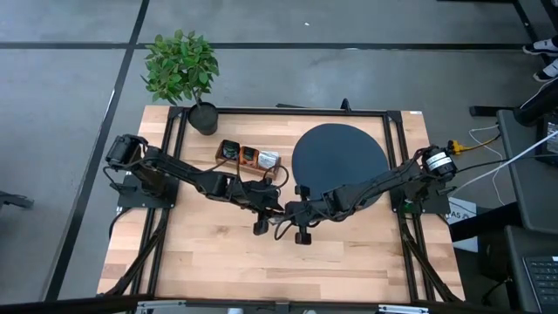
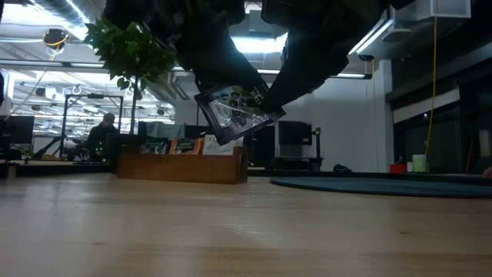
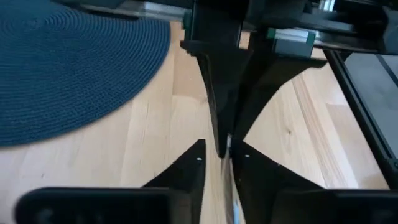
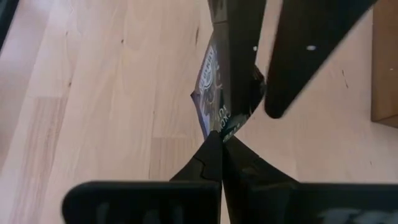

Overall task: Pick & Place Tea
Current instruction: Put the dark blue tea bag into the left section of the wooden organizer

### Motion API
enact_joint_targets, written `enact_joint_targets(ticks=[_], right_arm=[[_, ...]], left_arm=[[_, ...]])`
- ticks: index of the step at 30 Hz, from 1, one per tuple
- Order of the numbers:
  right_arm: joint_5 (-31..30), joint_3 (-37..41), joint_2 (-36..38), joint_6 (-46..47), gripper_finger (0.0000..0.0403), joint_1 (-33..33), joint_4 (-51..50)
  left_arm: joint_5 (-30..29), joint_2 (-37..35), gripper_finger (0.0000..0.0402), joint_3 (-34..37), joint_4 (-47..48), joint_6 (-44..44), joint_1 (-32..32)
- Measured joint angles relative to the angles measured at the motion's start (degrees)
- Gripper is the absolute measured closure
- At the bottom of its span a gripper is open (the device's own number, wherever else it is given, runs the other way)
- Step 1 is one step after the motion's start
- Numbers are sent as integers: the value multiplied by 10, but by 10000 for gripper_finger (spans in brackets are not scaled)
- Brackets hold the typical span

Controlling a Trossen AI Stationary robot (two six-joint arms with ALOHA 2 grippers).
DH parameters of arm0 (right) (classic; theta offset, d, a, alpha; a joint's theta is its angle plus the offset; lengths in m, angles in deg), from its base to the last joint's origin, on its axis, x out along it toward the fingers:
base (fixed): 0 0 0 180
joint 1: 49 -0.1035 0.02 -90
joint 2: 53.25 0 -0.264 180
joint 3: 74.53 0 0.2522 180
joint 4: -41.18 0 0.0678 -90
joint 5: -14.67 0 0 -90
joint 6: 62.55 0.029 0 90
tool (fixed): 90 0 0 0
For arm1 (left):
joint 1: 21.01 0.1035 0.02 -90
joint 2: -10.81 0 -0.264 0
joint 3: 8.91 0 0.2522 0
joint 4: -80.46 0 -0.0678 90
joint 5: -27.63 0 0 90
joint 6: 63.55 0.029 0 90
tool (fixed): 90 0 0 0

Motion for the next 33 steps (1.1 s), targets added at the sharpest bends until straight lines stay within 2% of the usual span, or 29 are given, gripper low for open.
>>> enact_joint_targets(ticks=[6,9,14,19,24,26,28,30,33], right_arm=[[0,0,0,-1,402,0,0],[-1,0,0,-3,387,0,0],[-13,0,2,1,329,5,-14],[-14,0,24,-8,257,10,-20],[-15,0,38,-2,213,13,-62],[-28,0,42,0,215,14,-77],[-47,1,45,0,234,15,-91],[-50,5,47,-6,269,18,-93],[-51,16,49,-14,343,25,-82]], left_arm=[[10,0,391,0,4,14,0],[10,0,397,0,4,17,0],[38,-2,399,0,20,35,5],[33,-41,399,0,67,60,19],[-32,-113,399,3,140,111,35],[-42,-150,399,20,144,123,46],[-37,-191,399,43,144,126,62],[-33,-232,399,71,144,130,80],[-18,-290,399,117,141,146,108]])
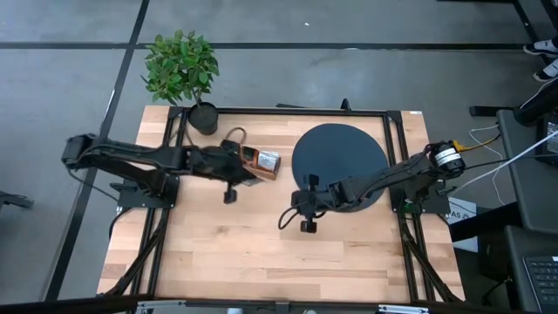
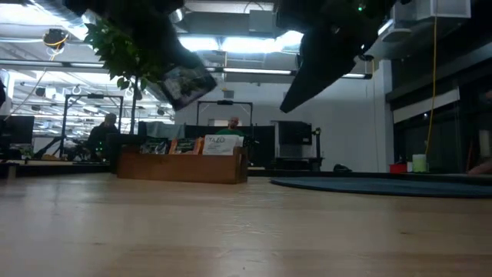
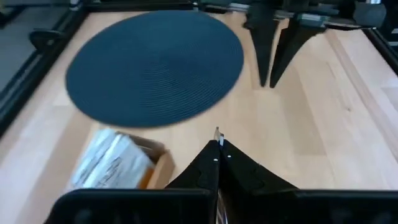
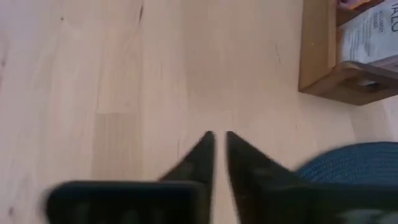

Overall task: Pick & Place Tea
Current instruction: Put the dark blue tea bag into the left section of the wooden organizer

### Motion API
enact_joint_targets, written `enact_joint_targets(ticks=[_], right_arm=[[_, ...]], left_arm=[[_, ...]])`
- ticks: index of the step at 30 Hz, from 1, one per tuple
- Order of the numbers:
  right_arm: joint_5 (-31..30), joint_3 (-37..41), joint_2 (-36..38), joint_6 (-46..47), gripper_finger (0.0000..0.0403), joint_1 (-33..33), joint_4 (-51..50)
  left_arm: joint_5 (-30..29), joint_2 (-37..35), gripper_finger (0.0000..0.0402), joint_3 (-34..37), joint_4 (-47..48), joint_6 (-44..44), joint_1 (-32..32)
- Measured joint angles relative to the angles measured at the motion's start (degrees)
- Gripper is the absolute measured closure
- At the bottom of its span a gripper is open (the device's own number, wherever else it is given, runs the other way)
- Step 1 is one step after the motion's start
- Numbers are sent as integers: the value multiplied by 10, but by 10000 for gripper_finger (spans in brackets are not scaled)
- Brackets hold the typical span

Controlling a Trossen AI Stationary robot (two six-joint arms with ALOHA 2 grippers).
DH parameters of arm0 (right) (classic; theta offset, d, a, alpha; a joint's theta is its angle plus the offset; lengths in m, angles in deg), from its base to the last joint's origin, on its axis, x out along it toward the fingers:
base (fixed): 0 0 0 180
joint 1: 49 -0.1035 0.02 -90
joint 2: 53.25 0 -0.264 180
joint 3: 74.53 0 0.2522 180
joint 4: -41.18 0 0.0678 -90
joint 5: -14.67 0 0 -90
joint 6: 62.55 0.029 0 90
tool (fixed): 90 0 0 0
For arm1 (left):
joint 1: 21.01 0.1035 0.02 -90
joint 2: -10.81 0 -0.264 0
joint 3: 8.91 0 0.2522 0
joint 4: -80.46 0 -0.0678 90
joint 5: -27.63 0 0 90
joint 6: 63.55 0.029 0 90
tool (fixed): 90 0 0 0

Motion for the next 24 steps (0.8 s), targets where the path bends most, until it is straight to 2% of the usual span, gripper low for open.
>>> enact_joint_targets(ticks=[2,3,11,16,24], right_arm=[[0,10,0,-3,386,4,18],[0,16,0,-4,391,4,30],[1,65,0,1,397,7,139],[2,78,0,14,396,7,165],[2,80,0,15,395,7,189]], left_arm=[[12,-33,399,27,-10,9,18],[19,-49,399,41,-17,18,28],[74,-157,400,160,-108,58,138],[140,-206,400,235,-162,80,218],[240,-241,400,277,-186,108,342]])
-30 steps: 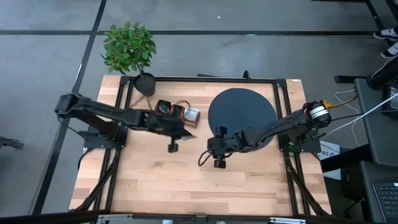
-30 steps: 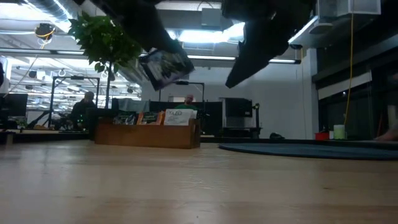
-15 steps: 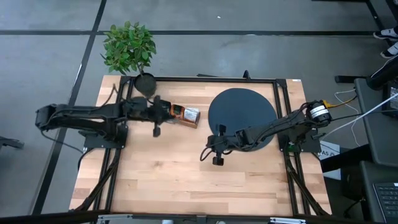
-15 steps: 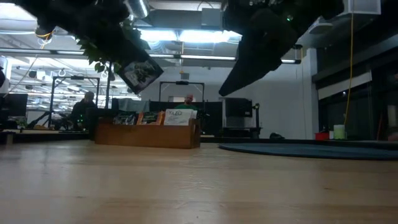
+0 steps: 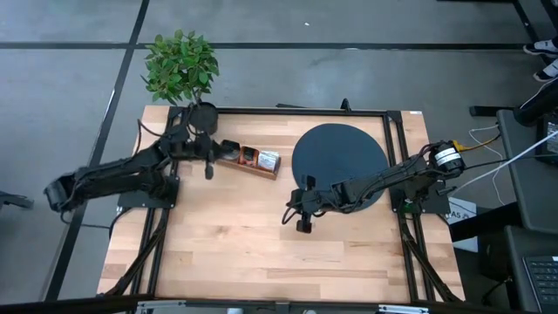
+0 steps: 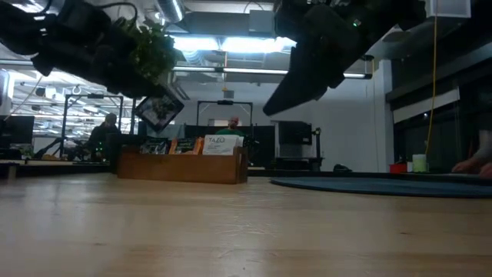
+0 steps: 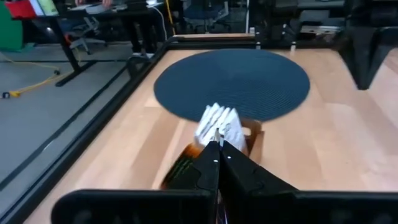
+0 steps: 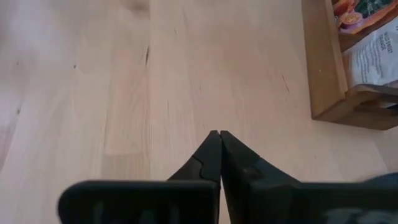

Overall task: Pick & Place Tea
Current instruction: Put the dark blue tea bag into the left section of the wooden organizer

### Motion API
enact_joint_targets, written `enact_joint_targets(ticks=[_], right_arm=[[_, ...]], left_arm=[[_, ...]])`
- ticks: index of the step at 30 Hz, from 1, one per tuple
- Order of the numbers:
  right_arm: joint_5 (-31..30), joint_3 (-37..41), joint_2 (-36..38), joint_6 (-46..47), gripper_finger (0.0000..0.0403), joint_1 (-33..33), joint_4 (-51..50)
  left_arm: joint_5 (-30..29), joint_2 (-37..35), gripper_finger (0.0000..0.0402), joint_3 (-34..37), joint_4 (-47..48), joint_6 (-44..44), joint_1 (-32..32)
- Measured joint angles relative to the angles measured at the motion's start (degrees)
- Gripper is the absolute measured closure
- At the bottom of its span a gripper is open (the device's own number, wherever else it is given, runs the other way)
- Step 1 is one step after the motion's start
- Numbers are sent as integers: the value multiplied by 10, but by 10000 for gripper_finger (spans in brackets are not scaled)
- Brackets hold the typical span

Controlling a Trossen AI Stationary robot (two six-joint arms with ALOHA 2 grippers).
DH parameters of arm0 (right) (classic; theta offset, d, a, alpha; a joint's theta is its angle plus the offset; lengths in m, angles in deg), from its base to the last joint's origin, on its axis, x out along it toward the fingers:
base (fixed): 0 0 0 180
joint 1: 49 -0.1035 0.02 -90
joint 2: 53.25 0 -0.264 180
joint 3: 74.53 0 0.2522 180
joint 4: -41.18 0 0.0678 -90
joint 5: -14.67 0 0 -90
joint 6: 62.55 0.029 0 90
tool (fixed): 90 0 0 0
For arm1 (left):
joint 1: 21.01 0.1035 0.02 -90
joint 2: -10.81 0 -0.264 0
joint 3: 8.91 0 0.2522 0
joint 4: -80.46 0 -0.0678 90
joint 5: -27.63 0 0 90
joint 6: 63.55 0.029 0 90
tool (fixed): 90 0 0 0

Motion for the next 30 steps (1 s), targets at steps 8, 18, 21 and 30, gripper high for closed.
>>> enact_joint_targets(ticks=[8,18,21,30], right_arm=[[0,0,0,0,395,0,11],[0,0,0,-4,397,0,28],[0,0,0,-4,393,0,35],[0,-1,0,-15,395,0,55]], left_arm=[[59,1,400,54,-71,17,86],[133,6,400,104,-154,23,152],[152,18,400,104,-168,26,162],[169,96,400,104,-217,35,175]])
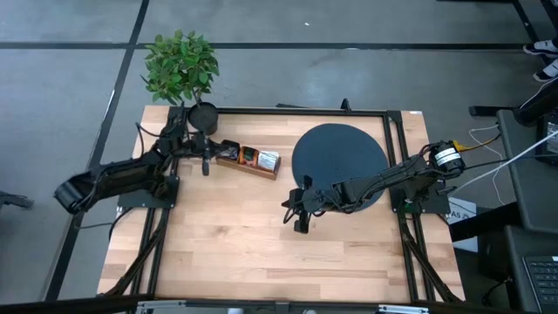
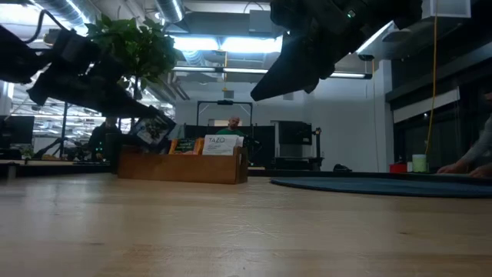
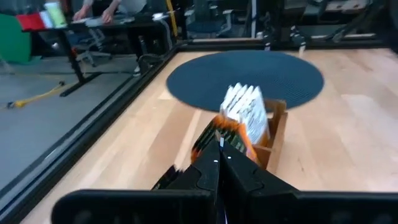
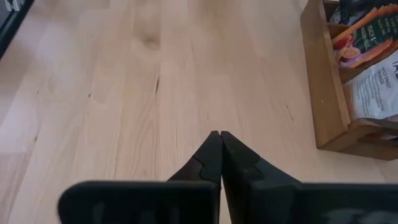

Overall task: Pick & Place Tea
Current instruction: Put the dark blue tea bag into the left section of the wooden organizer, then return to Home Position

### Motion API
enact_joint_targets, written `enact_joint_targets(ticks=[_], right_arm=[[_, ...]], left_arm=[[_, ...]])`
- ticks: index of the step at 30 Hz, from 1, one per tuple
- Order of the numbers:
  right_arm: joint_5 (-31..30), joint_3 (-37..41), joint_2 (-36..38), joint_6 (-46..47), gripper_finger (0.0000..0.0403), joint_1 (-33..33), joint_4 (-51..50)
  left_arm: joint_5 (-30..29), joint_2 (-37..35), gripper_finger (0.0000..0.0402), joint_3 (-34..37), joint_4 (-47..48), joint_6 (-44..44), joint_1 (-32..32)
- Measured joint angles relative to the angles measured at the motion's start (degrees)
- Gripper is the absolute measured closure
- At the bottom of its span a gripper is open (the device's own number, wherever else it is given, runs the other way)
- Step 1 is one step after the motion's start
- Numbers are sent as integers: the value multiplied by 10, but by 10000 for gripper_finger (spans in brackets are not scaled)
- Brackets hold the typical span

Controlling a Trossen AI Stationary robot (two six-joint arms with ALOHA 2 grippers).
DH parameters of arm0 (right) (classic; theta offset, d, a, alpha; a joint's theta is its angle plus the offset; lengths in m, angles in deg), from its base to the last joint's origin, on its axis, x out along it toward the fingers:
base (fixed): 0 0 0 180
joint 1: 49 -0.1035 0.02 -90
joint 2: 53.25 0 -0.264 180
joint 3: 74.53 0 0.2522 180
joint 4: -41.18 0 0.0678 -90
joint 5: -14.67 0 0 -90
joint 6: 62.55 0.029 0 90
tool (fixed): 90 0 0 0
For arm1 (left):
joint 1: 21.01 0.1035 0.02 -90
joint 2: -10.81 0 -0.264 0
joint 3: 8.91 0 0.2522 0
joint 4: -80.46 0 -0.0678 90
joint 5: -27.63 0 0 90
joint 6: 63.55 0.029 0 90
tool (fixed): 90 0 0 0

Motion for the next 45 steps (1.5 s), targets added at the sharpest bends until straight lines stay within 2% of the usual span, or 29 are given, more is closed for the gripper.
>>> enact_joint_targets(ticks=[8,15,19,25,33,39,45], right_arm=[[0,0,0,0,399,0,3],[0,0,0,2,394,0,8],[0,0,0,2,399,-1,9],[0,0,0,0,389,-1,15],[0,0,0,2,398,-1,19],[0,0,0,14,387,-1,19],[0,0,0,15,398,-1,19]], left_arm=[[20,98,400,0,-63,-3,9],[24,169,400,0,-156,-10,14],[54,199,400,0,-157,-14,35],[56,233,400,0,-178,-15,40],[48,237,399,0,-214,-55,38],[44,237,361,0,-216,-74,38],[40,237,309,0,-216,-79,38]])
